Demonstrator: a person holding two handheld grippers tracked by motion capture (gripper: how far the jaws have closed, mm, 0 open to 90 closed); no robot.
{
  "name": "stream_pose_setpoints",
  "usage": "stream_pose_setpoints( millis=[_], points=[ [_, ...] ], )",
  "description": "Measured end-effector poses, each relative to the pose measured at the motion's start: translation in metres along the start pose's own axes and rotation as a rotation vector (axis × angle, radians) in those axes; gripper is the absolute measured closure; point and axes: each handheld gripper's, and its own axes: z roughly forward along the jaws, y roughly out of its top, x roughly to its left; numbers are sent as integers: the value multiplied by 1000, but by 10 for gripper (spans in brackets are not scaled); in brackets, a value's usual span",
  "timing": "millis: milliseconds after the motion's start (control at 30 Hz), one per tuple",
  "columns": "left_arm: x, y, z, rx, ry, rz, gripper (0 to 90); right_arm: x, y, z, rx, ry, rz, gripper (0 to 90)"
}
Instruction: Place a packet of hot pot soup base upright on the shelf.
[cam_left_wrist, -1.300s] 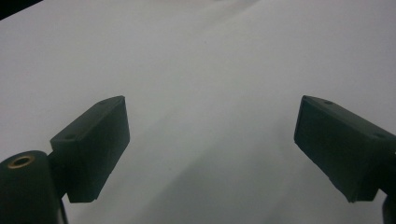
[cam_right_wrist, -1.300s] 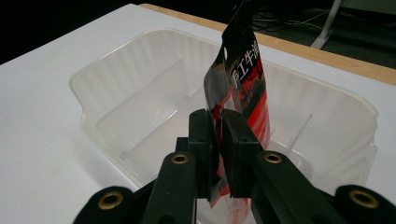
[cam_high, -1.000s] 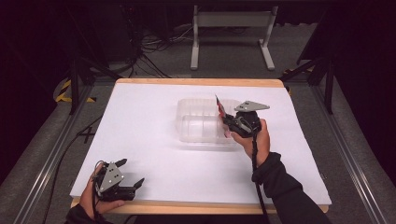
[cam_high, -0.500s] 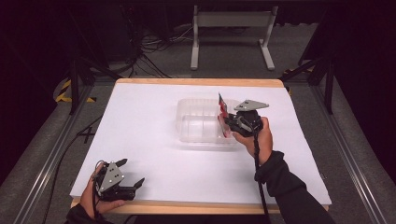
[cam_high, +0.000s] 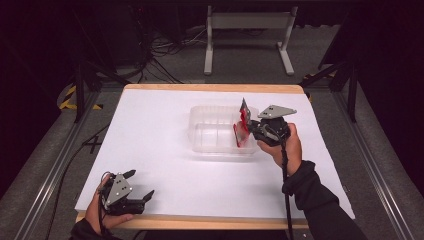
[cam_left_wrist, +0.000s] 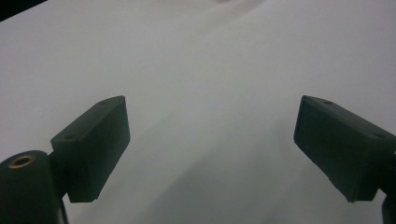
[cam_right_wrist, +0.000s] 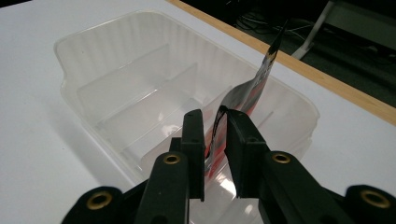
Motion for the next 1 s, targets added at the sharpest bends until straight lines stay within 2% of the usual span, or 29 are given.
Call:
stream_pose_setpoints(
  millis=[433,867,1000],
  points=[
    [0,0,-1,-4,4,-1,113,1,1,-12,18,9,-93,758],
    [1,0,-2,-6,7,0,114,-1,-1,-23,25,17,-110,735],
    [1,0,-1,-4,6,-4,114,0,-2,-26,38,27,-135,724]
  ],
)
